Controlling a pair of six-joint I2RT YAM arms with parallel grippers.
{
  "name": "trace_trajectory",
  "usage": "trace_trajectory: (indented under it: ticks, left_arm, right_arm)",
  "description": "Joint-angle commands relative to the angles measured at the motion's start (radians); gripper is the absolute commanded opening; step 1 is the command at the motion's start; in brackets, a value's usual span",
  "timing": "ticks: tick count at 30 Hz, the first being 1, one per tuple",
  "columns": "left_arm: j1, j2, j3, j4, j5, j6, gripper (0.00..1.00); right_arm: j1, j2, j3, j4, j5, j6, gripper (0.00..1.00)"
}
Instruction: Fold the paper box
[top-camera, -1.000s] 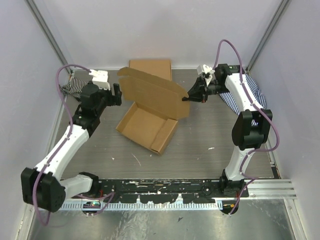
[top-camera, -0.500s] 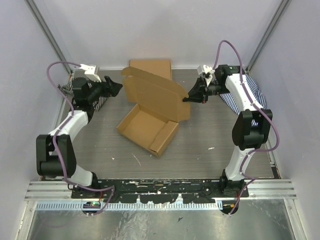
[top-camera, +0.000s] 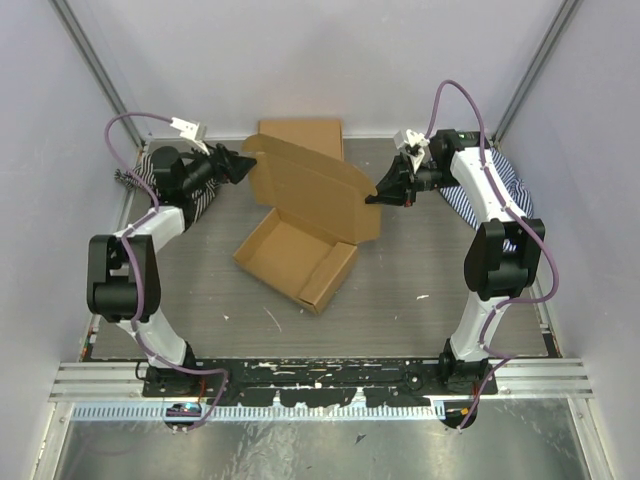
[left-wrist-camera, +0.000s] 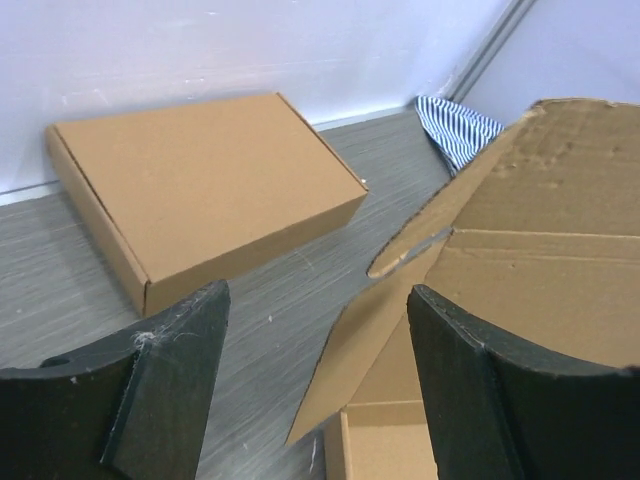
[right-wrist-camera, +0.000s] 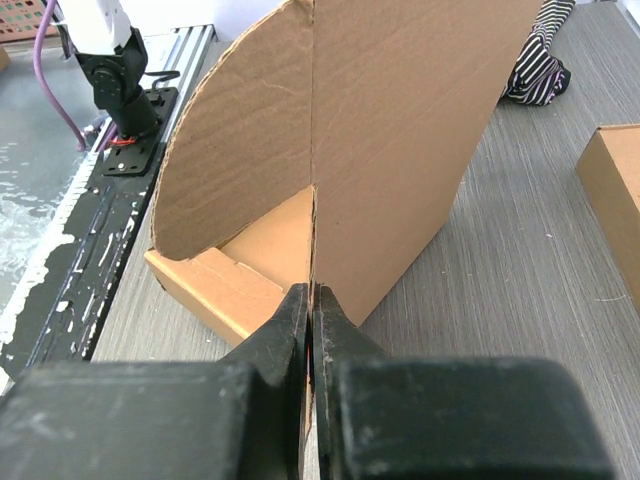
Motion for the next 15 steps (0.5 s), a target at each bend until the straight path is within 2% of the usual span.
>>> trace_trajectory:
  ticks: [1,10,13,15]
  left_arm:
    - [0.004,0.086,0.047,0.191,0.095,-0.105,0.77]
    - [-0.004,0.138,0.066,0.284,0.174,-0.163,0.69]
    - [-0.012,0.136,0.061,0.303,0.185,-0.169,0.63]
    - [-0.015,0.133,0.060,0.301,0.189,-0.172,0.55]
  right_arm:
    - [0.006,-0.034,0.033,-0.014,-0.043,0.008,0.07]
    - [0.012,-0.025,0.043,-0.014,-0.044,0.020,0.07]
    - [0.015,-0.014,0.054,-0.016,-0.045,0.035,0.08]
    - [0.016,-0.008,0.060,-0.016,-0.046,0.042,0.08]
